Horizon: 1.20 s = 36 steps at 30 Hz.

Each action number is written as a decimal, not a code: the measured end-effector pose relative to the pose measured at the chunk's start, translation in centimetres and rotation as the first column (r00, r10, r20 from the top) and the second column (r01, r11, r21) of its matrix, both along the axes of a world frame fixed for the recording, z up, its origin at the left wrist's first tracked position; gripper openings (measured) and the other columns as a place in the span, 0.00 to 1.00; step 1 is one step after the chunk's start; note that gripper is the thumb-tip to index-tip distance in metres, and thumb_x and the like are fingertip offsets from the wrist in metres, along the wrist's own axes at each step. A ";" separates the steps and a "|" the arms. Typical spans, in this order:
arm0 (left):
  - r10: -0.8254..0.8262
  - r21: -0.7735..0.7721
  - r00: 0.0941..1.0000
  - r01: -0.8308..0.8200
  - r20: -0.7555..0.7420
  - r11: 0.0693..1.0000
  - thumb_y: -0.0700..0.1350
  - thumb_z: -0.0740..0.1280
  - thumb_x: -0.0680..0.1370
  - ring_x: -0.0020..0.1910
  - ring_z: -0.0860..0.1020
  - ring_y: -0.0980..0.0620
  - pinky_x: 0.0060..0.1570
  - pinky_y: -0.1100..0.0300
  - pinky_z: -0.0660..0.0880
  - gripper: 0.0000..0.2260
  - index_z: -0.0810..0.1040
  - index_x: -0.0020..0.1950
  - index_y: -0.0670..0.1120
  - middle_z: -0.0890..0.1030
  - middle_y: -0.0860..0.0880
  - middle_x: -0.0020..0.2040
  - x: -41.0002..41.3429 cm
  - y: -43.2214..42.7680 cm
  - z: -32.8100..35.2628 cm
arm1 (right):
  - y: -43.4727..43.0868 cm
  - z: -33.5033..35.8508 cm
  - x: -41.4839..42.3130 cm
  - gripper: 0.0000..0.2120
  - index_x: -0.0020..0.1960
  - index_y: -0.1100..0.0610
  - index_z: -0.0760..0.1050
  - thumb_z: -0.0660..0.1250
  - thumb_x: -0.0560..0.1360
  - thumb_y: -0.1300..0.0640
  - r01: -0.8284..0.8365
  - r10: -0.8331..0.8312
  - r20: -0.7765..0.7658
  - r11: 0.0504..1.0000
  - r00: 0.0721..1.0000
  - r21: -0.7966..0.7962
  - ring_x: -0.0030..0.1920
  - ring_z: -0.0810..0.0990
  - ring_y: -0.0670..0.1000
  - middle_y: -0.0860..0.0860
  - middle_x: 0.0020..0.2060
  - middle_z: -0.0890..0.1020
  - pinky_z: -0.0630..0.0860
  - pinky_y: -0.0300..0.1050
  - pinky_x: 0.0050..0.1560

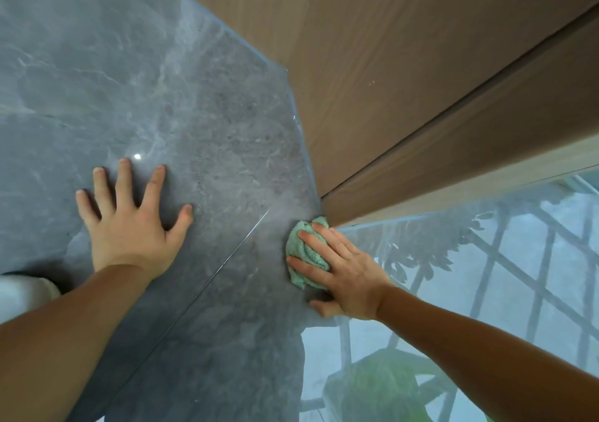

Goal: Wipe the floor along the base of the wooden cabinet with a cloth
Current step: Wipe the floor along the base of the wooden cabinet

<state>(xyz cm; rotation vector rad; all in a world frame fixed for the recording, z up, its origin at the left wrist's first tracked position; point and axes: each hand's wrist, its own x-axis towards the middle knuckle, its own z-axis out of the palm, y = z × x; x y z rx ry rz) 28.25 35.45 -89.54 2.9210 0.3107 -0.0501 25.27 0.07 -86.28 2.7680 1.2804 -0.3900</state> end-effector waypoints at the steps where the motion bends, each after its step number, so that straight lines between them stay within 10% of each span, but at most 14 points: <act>1: 0.002 0.000 1.000 -0.002 -0.001 1.000 0.71 0.51 0.77 0.82 0.49 0.32 0.78 0.33 0.43 0.36 0.59 0.82 0.56 0.55 0.40 0.84 0.0 0.0 0.0 | -0.7 -0.1 -0.1 0.36 0.78 0.47 0.56 0.59 0.75 0.33 -0.008 0.008 -0.006 1.000 1.000 -0.009 0.77 0.55 0.66 0.61 0.76 0.62 0.53 0.65 0.76; 9: 0.004 0.000 1.000 -0.004 0.003 1.000 0.71 0.48 0.77 0.82 0.49 0.32 0.78 0.33 0.43 0.36 0.58 0.82 0.56 0.55 0.40 0.83 0.0 0.1 0.0 | -8.5 0.7 -1.5 0.37 0.78 0.45 0.53 0.58 0.74 0.33 0.249 -0.247 0.032 0.956 0.969 -0.155 0.76 0.56 0.64 0.61 0.76 0.60 0.59 0.66 0.73; 19: 0.039 0.006 0.999 -0.039 0.023 0.999 0.64 0.51 0.79 0.79 0.53 0.27 0.75 0.29 0.48 0.32 0.63 0.81 0.50 0.58 0.36 0.82 -0.4 -1.0 0.1 | -3.2 0.9 -2.1 0.45 0.79 0.50 0.54 0.43 0.71 0.25 0.909 -0.909 0.011 0.417 0.417 -0.028 0.78 0.43 0.65 0.61 0.79 0.48 0.47 0.65 0.76; 26: 0.314 -0.146 0.946 -0.322 -0.076 0.935 0.66 0.54 0.75 0.81 0.45 0.26 0.75 0.27 0.42 0.43 0.55 0.83 0.41 0.50 0.31 0.83 0.0 -8.6 0.7 | 1.5 0.8 -4.6 0.42 0.79 0.45 0.44 0.41 0.72 0.24 0.722 -0.725 -0.061 0.689 0.686 -0.064 0.76 0.29 0.60 0.54 0.78 0.36 0.38 0.67 0.75; 32: 0.302 -0.150 0.951 -0.308 -0.065 0.939 0.66 0.57 0.76 0.80 0.47 0.22 0.75 0.25 0.44 0.44 0.53 0.82 0.38 0.50 0.27 0.81 -1.6 -12.7 0.3 | -4.0 0.8 -3.8 0.33 0.79 0.43 0.51 0.53 0.77 0.34 0.377 -0.381 -0.052 0.924 0.923 -0.067 0.79 0.41 0.60 0.55 0.80 0.48 0.44 0.63 0.76; 36: 0.291 -0.116 0.954 -0.297 -0.066 0.948 0.67 0.56 0.76 0.80 0.46 0.23 0.75 0.25 0.44 0.45 0.52 0.83 0.38 0.50 0.27 0.81 -1.5 -12.5 0.2 | -10.9 1.0 -2.1 0.32 0.79 0.42 0.49 0.49 0.77 0.33 0.525 -0.527 0.039 0.832 0.849 -0.179 0.79 0.41 0.58 0.53 0.80 0.47 0.50 0.63 0.77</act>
